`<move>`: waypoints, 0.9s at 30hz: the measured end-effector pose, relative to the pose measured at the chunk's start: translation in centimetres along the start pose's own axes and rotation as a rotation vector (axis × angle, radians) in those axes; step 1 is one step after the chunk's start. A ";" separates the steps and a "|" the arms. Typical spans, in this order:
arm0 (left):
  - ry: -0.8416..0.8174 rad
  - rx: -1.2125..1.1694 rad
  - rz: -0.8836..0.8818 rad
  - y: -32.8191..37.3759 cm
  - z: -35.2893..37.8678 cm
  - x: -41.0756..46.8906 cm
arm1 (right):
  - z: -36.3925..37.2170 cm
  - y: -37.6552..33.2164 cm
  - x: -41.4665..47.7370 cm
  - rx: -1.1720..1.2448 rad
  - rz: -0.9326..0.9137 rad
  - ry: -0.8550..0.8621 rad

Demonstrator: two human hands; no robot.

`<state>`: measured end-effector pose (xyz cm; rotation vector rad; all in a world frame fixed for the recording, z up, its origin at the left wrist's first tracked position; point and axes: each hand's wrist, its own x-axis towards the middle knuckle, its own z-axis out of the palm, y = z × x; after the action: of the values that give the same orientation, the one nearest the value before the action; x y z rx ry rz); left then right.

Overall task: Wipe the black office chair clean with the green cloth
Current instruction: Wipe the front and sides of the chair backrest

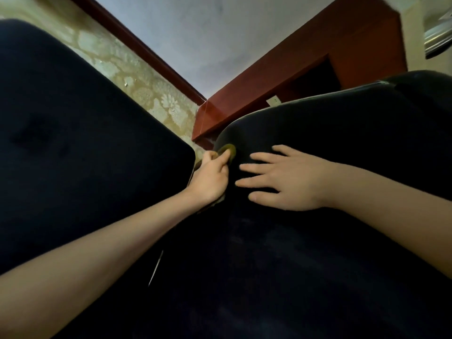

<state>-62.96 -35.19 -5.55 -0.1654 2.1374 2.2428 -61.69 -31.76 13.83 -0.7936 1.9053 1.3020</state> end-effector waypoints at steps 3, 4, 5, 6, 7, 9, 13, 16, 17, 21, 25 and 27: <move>0.013 0.020 0.018 0.0 0.1 1.6 | -0.1 -1.0 2.1 -0.022 -0.073 -0.033; 0.016 0.027 0.014 -0.1 0.3 2.2 | 0.1 -1.0 2.6 -0.018 -0.076 -0.048; 0.026 0.034 0.010 -0.3 0.5 2.8 | 0.3 -1.0 2.8 -0.006 -0.072 -0.061; 0.041 0.045 0.001 -0.4 0.8 3.5 | 0.5 -0.8 3.0 0.010 -0.066 -0.066; 0.065 0.058 -0.005 -0.5 1.0 4.3 | 0.6 -0.6 3.1 0.023 -0.063 -0.065; 0.108 0.060 -0.032 -0.8 1.3 5.8 | 0.8 -0.6 3.4 0.016 -0.068 -0.057; 0.108 -0.023 -0.123 -1.8 0.9 8.6 | 1.2 -0.6 3.9 0.008 -0.079 -0.033; 0.067 -0.218 -0.192 -5.0 1.1 11.2 | 1.1 -0.5 4.0 0.032 -0.091 -0.020; 0.039 -0.231 -0.196 -6.5 1.5 11.9 | 1.1 -0.5 4.0 0.040 -0.096 -0.014; -0.083 -0.321 -0.286 -8.6 2.2 8.6 | 1.1 -0.5 4.2 0.059 -0.096 -0.007; -0.096 -0.298 -0.246 -11.0 2.9 5.5 | 1.0 -0.6 4.2 0.061 -0.087 -0.013; -0.095 -0.366 -0.279 -11.1 2.6 3.5 | 1.0 -0.7 4.3 0.065 -0.086 -0.009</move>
<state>-65.42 -32.23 -16.82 -0.3361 1.5311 2.3894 -63.41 -31.49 9.69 -0.8264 1.8759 1.1832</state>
